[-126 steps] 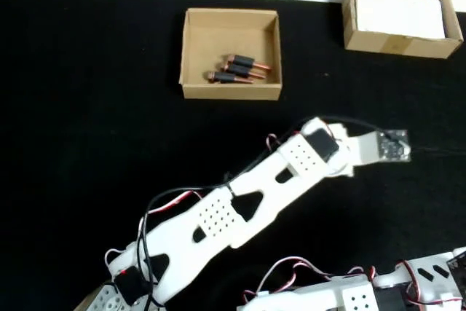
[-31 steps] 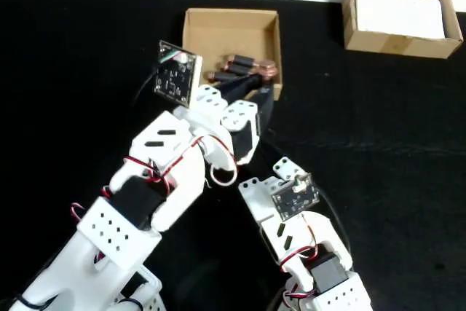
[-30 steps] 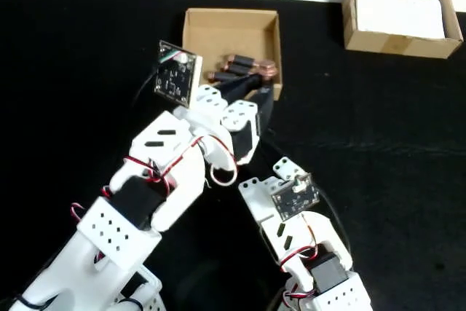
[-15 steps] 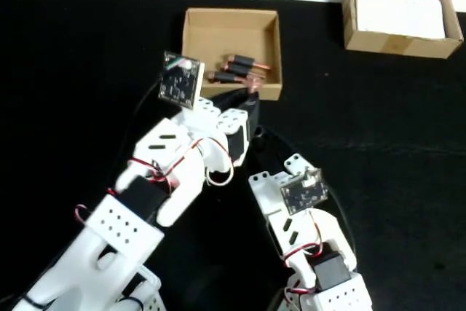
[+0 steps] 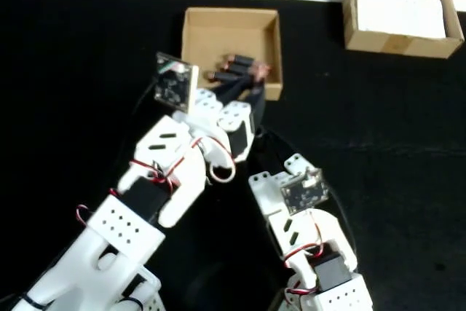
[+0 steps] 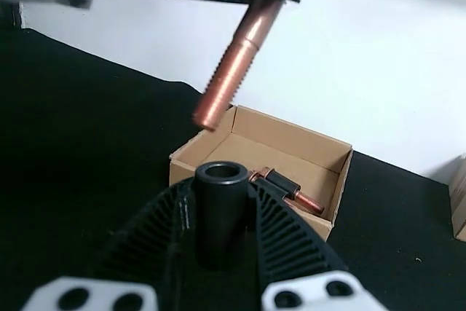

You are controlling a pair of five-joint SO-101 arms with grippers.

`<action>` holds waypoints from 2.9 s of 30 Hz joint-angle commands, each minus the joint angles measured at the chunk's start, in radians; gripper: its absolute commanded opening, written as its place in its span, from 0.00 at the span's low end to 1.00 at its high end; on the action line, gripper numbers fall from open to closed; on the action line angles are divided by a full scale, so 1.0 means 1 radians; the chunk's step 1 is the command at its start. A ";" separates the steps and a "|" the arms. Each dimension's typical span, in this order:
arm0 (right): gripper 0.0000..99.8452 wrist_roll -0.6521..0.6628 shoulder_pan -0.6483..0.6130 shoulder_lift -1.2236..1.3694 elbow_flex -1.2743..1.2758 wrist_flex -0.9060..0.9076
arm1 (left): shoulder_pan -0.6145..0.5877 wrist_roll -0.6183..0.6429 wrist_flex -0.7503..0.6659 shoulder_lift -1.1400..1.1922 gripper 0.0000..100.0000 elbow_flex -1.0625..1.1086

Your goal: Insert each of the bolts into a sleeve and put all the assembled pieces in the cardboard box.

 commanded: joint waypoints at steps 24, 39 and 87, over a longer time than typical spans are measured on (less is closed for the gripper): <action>0.01 -0.002 0.013 -0.008 0.134 -0.001 | 0.015 0.063 -0.199 0.077 0.01 0.099; 0.01 -0.006 0.101 -0.008 0.133 -0.005 | 0.039 0.057 -0.281 0.033 0.01 0.220; 0.01 -0.169 0.394 0.237 -0.430 0.105 | -0.325 -0.400 0.878 -0.935 0.01 0.297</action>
